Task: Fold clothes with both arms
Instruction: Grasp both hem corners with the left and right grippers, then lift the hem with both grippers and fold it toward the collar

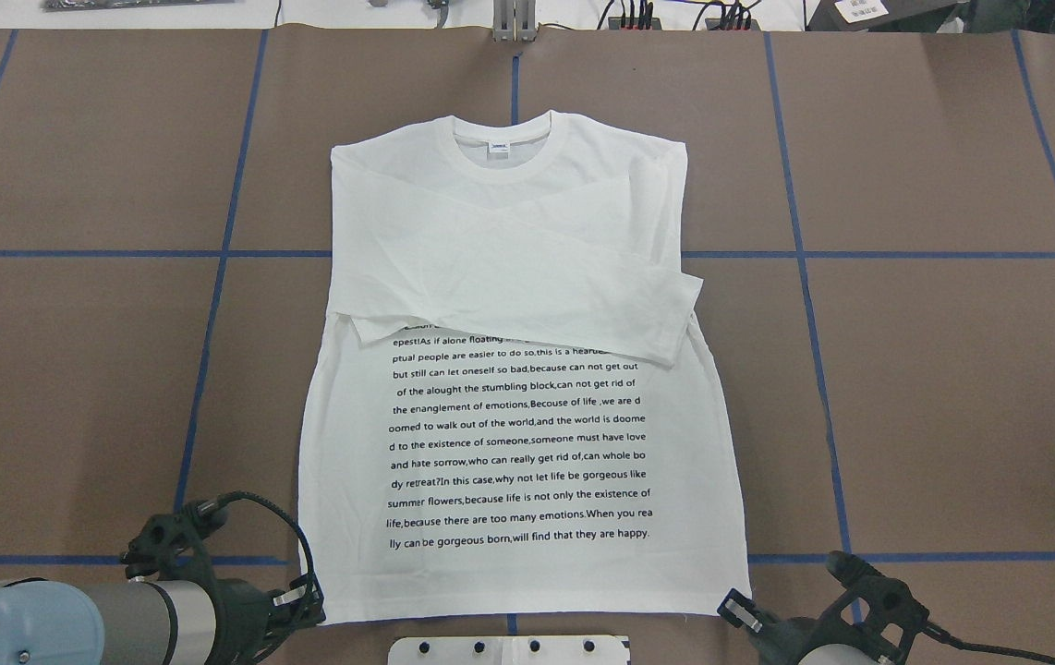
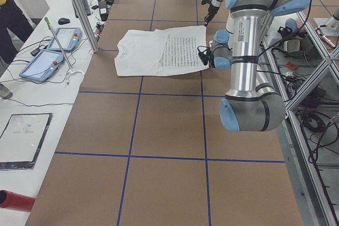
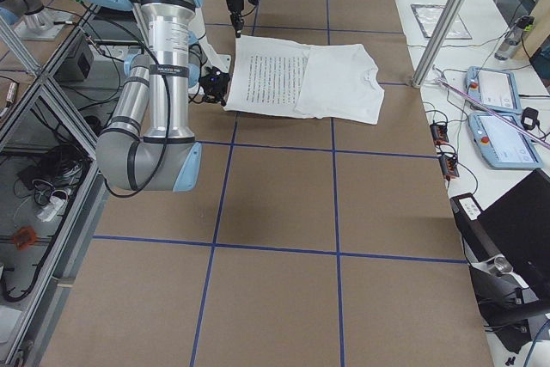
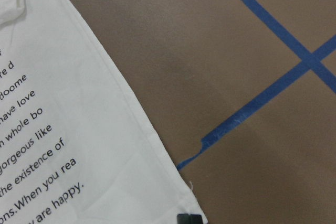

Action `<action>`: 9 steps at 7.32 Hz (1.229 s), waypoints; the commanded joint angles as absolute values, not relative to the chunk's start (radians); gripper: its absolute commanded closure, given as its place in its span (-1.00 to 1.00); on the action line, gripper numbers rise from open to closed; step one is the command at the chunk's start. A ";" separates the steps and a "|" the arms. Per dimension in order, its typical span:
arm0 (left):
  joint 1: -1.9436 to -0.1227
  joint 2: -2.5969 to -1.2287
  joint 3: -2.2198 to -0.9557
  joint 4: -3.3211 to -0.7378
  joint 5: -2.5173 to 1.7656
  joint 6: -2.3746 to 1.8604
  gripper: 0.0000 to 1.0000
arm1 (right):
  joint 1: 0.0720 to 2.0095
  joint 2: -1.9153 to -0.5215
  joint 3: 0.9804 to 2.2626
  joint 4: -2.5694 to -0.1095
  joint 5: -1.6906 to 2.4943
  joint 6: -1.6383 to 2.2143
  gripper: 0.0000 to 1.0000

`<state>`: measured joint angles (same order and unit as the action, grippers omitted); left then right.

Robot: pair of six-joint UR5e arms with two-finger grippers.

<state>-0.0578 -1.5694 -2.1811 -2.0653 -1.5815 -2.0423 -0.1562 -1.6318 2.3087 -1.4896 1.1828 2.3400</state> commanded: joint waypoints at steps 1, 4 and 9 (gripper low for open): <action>-0.064 -1.569 -2.221 -2.065 -1.583 -2.033 1.00 | -0.166 -1.657 2.383 -1.537 1.181 2.338 1.00; -0.263 -1.585 -2.290 -2.005 -1.614 -1.778 1.00 | 0.042 -1.563 2.375 -1.555 1.242 2.154 1.00; -0.590 -1.861 -1.971 -1.977 -1.641 -1.434 1.00 | 0.502 -1.235 2.086 -1.566 1.526 1.886 1.00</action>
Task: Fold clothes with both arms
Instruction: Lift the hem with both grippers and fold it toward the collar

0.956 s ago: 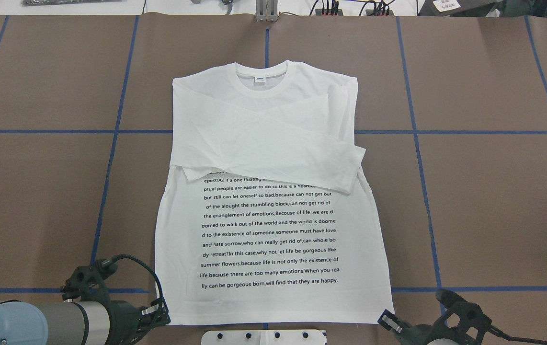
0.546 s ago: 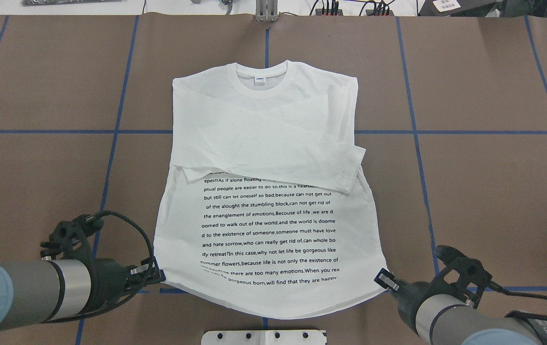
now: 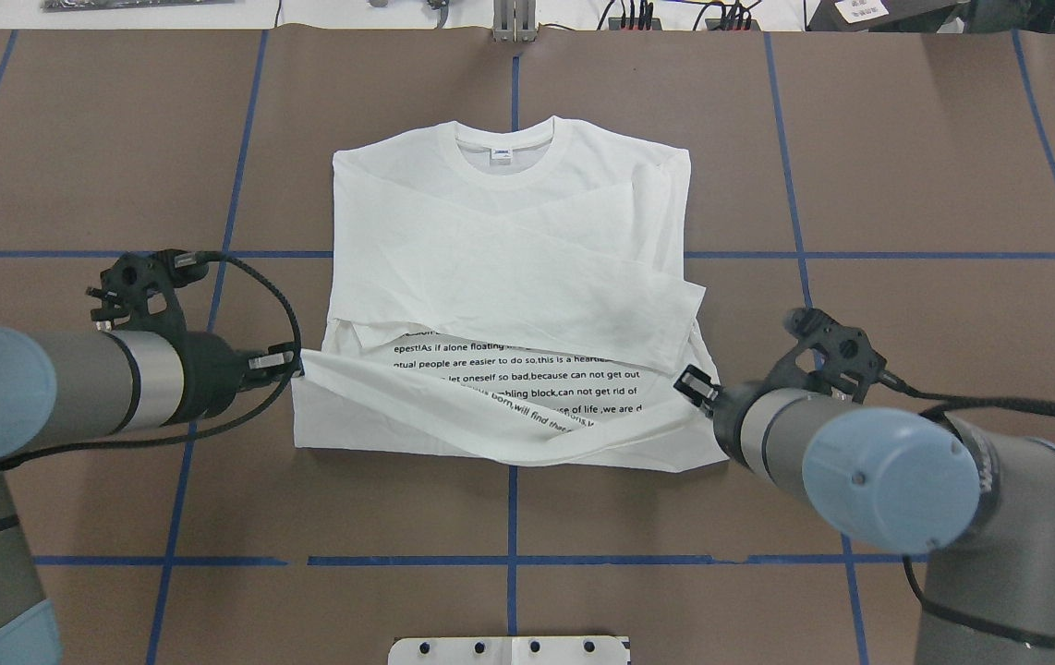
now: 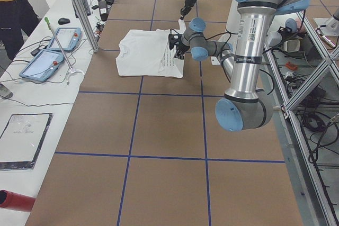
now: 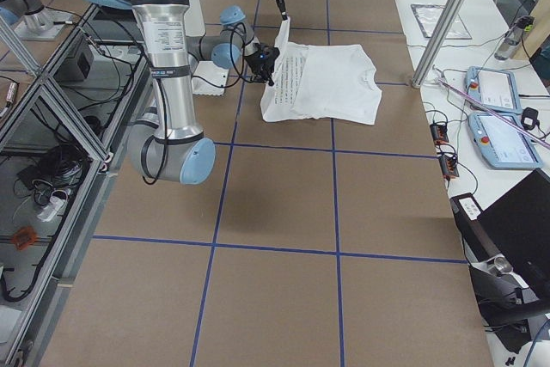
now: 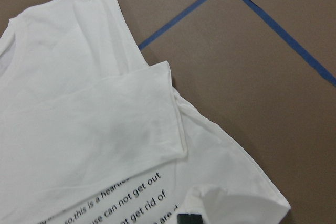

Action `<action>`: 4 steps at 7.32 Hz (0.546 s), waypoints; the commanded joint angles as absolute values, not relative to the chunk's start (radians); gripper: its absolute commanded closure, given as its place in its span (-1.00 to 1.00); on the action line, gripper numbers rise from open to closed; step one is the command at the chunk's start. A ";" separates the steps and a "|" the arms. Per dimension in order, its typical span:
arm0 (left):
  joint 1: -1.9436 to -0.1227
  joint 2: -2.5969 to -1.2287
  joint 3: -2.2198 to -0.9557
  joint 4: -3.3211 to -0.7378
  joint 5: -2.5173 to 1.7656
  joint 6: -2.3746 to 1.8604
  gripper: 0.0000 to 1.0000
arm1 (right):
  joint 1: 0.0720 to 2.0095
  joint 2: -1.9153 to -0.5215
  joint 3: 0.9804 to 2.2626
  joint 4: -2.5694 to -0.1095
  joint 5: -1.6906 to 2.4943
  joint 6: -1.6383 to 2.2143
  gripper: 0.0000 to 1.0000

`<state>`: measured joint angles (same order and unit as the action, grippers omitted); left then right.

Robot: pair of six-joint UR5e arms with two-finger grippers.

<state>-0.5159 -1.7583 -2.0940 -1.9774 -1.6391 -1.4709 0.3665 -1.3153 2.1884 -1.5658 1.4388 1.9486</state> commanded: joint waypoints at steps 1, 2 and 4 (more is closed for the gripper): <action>-0.644 -1.937 -1.874 -1.977 -1.654 -1.418 1.00 | 0.584 -1.206 2.028 -1.566 1.545 1.796 1.00; -0.693 -1.984 -1.791 -1.989 -1.673 -1.390 1.00 | 0.648 -1.180 1.982 -1.563 1.572 1.739 1.00; -0.768 -2.045 -1.688 -1.994 -1.675 -1.309 1.00 | 0.721 -1.067 1.838 -1.557 1.580 1.710 1.00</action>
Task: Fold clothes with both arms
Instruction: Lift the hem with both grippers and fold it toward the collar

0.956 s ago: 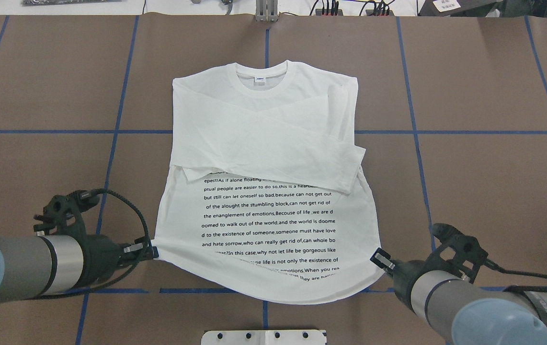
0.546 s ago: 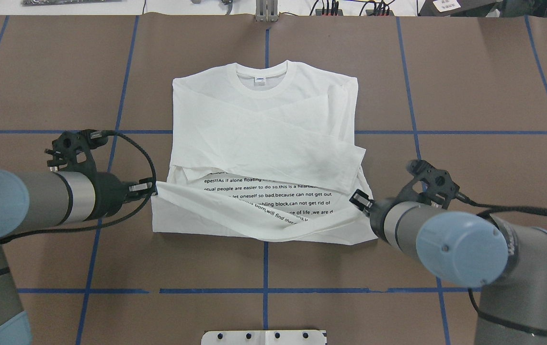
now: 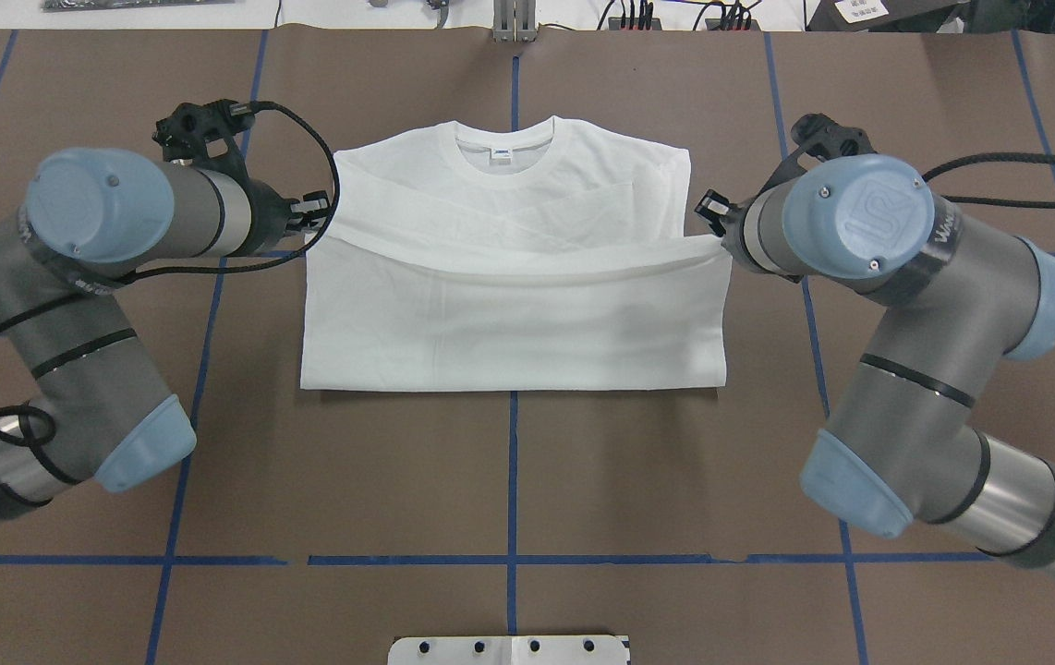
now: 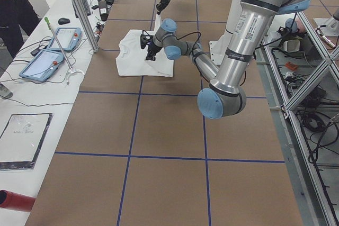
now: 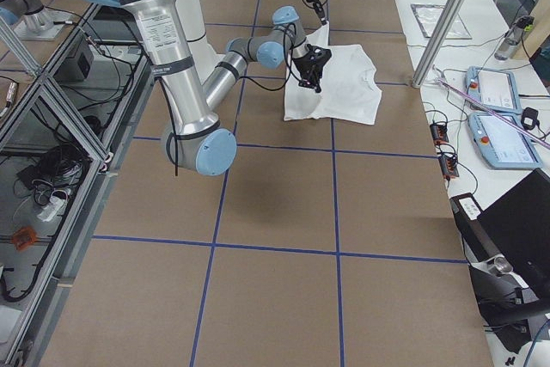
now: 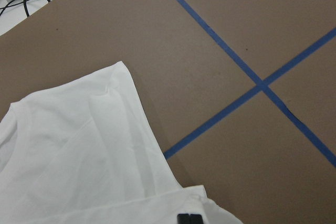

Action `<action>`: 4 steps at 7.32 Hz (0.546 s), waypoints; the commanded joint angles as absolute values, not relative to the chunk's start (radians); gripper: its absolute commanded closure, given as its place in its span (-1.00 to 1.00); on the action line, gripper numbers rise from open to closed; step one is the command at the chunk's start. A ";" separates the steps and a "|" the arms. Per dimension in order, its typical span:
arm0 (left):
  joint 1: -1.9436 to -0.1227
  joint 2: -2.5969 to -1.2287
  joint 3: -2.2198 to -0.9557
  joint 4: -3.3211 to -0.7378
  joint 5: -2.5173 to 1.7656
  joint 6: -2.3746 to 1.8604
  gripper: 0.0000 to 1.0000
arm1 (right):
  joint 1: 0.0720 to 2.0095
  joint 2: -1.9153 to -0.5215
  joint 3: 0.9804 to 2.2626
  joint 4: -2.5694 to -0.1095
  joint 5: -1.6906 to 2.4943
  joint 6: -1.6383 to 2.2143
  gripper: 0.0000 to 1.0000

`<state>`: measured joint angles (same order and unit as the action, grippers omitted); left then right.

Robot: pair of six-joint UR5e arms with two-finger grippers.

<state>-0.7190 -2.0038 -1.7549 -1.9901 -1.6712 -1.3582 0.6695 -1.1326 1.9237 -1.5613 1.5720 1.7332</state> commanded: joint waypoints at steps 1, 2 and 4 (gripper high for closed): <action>-0.787 -2.084 -1.607 -2.015 -1.674 -1.290 1.00 | 0.757 -1.001 1.731 -1.552 1.586 1.668 1.00; -0.787 -2.104 -1.533 -2.095 -1.672 -1.290 1.00 | 0.773 -0.923 1.623 -1.551 1.591 1.660 1.00; -0.787 -2.118 -1.439 -2.166 -1.664 -1.290 1.00 | 0.784 -0.862 1.431 -1.402 1.589 1.660 1.00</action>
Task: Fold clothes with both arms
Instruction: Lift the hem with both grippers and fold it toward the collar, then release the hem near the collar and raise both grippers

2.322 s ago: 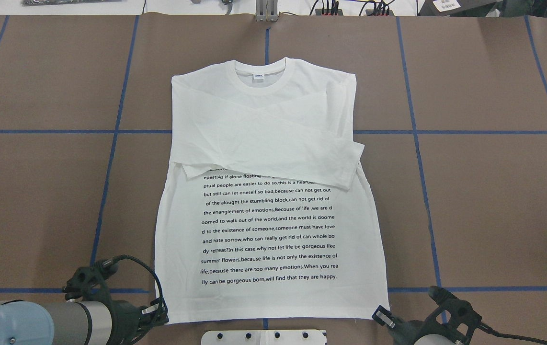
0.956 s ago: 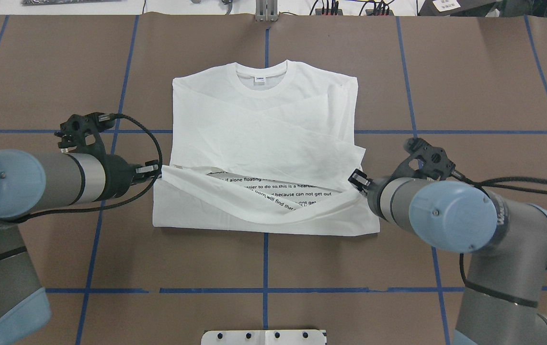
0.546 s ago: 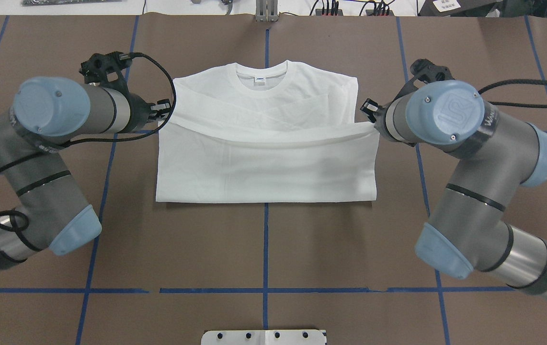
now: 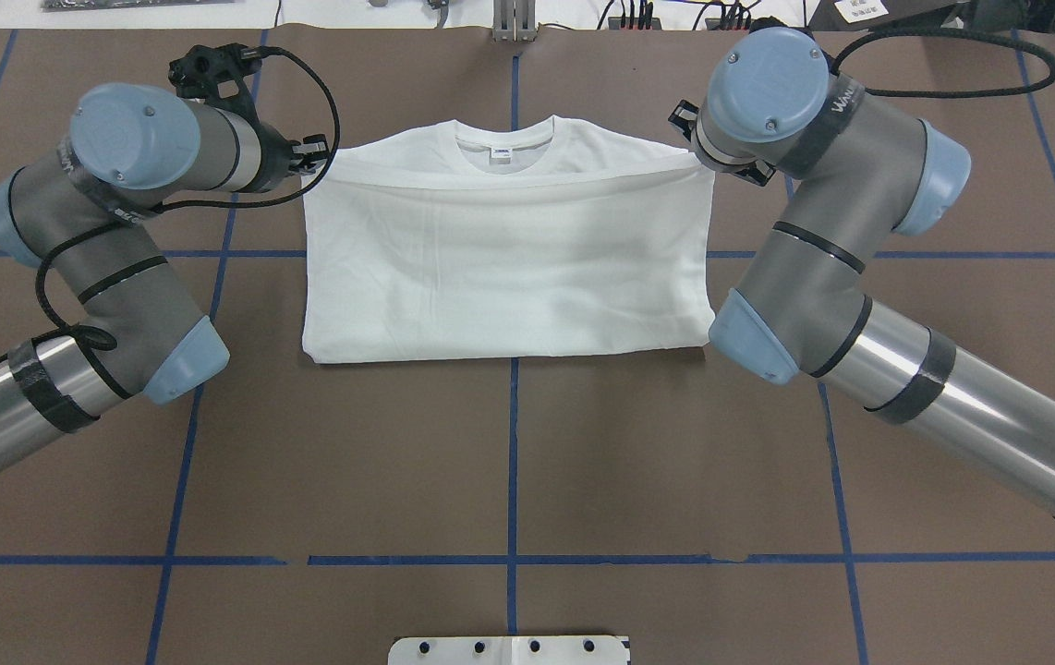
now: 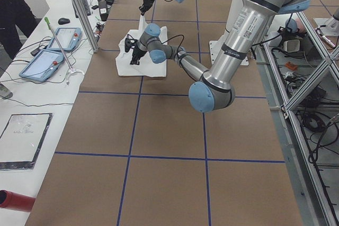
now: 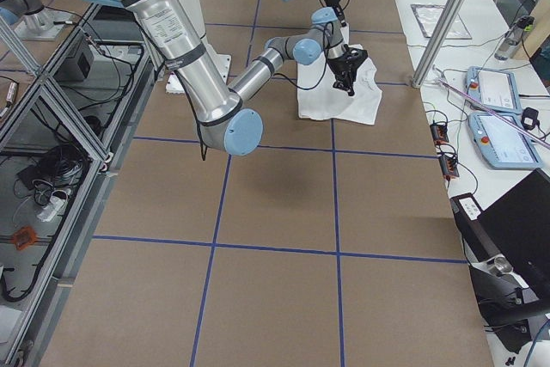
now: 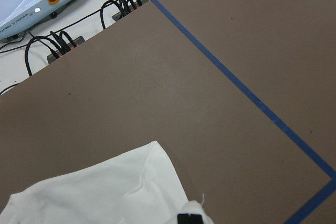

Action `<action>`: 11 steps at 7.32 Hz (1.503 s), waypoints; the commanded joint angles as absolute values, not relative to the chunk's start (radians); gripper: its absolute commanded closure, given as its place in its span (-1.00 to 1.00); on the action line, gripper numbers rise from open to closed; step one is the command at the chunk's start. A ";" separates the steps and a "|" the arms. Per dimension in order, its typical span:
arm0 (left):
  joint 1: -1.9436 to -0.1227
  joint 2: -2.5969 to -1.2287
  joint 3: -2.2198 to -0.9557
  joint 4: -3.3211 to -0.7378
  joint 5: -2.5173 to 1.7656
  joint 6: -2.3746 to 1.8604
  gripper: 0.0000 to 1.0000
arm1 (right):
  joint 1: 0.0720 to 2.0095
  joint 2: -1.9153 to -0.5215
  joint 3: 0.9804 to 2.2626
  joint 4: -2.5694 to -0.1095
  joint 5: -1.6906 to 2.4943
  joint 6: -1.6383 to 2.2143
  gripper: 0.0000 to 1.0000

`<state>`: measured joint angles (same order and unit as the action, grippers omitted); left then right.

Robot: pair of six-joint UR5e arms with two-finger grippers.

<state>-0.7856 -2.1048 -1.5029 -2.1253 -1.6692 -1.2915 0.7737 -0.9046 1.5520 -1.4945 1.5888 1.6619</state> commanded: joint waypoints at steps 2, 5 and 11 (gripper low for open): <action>-0.787 -2.144 -1.382 -2.209 -1.663 -1.293 1.00 | 0.790 -0.822 1.330 -1.375 1.589 1.652 1.00; -0.787 -2.164 -1.279 -2.344 -1.649 -1.293 0.92 | 0.790 -0.816 1.293 -1.361 1.591 1.651 1.00; -0.819 -2.181 -1.241 -2.350 -1.647 -1.298 0.23 | 0.793 -0.784 1.292 -1.359 1.592 1.655 0.32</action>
